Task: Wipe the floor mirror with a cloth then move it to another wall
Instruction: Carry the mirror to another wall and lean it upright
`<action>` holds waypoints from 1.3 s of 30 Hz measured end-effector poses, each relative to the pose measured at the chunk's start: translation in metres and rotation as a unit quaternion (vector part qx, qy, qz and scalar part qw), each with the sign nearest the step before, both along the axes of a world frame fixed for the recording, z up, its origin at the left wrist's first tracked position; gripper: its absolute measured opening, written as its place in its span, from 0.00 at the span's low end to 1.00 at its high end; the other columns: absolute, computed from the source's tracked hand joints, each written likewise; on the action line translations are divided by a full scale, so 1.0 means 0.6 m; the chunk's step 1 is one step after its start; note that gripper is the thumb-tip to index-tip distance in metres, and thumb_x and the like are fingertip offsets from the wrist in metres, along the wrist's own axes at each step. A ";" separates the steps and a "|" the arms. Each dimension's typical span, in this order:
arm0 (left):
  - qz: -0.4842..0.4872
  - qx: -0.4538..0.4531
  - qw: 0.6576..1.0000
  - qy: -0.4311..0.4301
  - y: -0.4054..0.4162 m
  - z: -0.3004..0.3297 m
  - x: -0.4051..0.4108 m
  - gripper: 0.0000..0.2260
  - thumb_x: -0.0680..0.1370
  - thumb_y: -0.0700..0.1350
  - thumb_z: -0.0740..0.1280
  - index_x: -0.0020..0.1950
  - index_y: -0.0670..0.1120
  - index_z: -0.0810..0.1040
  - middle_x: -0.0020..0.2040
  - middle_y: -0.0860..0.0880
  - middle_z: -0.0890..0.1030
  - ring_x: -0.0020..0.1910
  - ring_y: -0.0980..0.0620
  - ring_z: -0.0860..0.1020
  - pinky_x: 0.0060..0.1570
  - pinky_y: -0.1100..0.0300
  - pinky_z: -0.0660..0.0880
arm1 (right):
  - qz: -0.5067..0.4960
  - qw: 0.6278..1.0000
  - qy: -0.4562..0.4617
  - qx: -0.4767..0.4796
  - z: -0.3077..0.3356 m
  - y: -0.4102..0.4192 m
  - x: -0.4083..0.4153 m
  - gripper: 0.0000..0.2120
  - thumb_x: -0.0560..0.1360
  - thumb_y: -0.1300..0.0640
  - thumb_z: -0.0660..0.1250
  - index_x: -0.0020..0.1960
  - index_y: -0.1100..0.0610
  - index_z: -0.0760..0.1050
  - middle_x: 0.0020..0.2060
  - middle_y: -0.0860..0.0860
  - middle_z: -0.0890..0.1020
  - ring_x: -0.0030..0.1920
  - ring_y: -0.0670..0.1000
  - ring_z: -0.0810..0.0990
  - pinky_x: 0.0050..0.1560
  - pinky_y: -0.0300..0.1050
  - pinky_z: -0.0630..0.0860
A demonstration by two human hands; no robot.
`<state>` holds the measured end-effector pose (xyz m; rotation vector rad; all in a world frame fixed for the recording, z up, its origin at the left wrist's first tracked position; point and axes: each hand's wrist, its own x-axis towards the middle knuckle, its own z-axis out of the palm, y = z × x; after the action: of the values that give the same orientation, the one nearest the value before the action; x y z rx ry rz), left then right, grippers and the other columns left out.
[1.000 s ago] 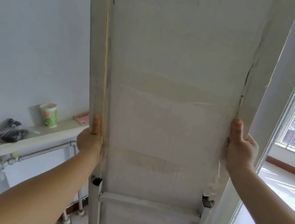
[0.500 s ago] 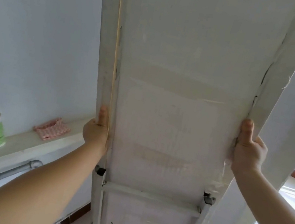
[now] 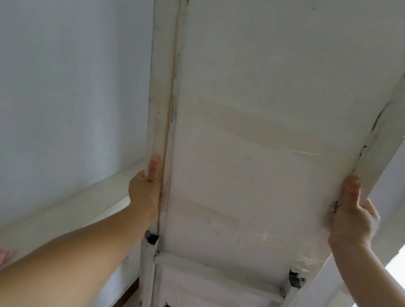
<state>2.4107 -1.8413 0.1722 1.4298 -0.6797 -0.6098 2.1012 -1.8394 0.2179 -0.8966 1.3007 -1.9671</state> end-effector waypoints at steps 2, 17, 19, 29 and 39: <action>-0.048 0.005 0.999 0.006 -0.048 -0.001 0.021 0.30 0.71 0.69 0.55 0.40 0.41 0.73 0.34 0.46 0.73 0.33 0.50 0.71 0.33 0.60 0.68 | -0.020 1.000 -0.007 -0.008 -0.004 -0.017 0.023 0.25 0.58 0.33 0.67 0.29 0.52 0.61 0.15 0.41 0.67 0.17 0.41 0.64 0.19 0.31 0.62; -0.138 0.006 0.989 0.055 -0.243 -0.064 0.075 0.24 0.73 0.64 0.60 0.30 0.47 0.60 0.28 0.49 0.64 0.29 0.53 0.63 0.31 0.61 0.63 | -0.116 0.992 -0.039 -0.016 -0.057 -0.103 0.111 0.34 0.45 0.24 0.68 0.31 0.51 0.63 0.15 0.41 0.68 0.16 0.40 0.65 0.18 0.31 0.63; -0.146 0.011 0.987 0.061 -0.256 -0.069 0.073 0.23 0.74 0.63 0.60 0.31 0.46 0.61 0.29 0.49 0.65 0.29 0.53 0.64 0.31 0.61 0.64 | -0.121 0.992 -0.041 -0.021 -0.062 -0.108 0.114 0.36 0.43 0.23 0.68 0.31 0.52 0.63 0.15 0.41 0.68 0.16 0.40 0.65 0.18 0.31 0.62; -0.149 0.027 0.985 0.087 -0.297 -0.116 0.091 0.22 0.74 0.63 0.61 0.32 0.46 0.65 0.30 0.48 0.68 0.31 0.51 0.66 0.34 0.58 0.66 | -0.137 0.990 -0.043 -0.004 -0.101 -0.138 0.127 0.39 0.40 0.21 0.67 0.32 0.52 0.65 0.15 0.41 0.69 0.16 0.40 0.65 0.18 0.31 0.64; -0.207 0.042 0.975 0.064 -0.316 -0.120 0.104 0.21 0.76 0.61 0.57 0.37 0.45 0.71 0.34 0.49 0.74 0.35 0.52 0.72 0.35 0.62 0.67 | -0.131 0.990 -0.048 0.014 -0.118 -0.147 0.115 0.36 0.42 0.21 0.69 0.29 0.53 0.71 0.19 0.41 0.71 0.21 0.41 0.68 0.22 0.33 0.68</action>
<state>2.4730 -2.0310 0.0999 1.3200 -0.8651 -1.0576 2.1701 -1.9276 0.1472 -0.6350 1.4471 -2.1552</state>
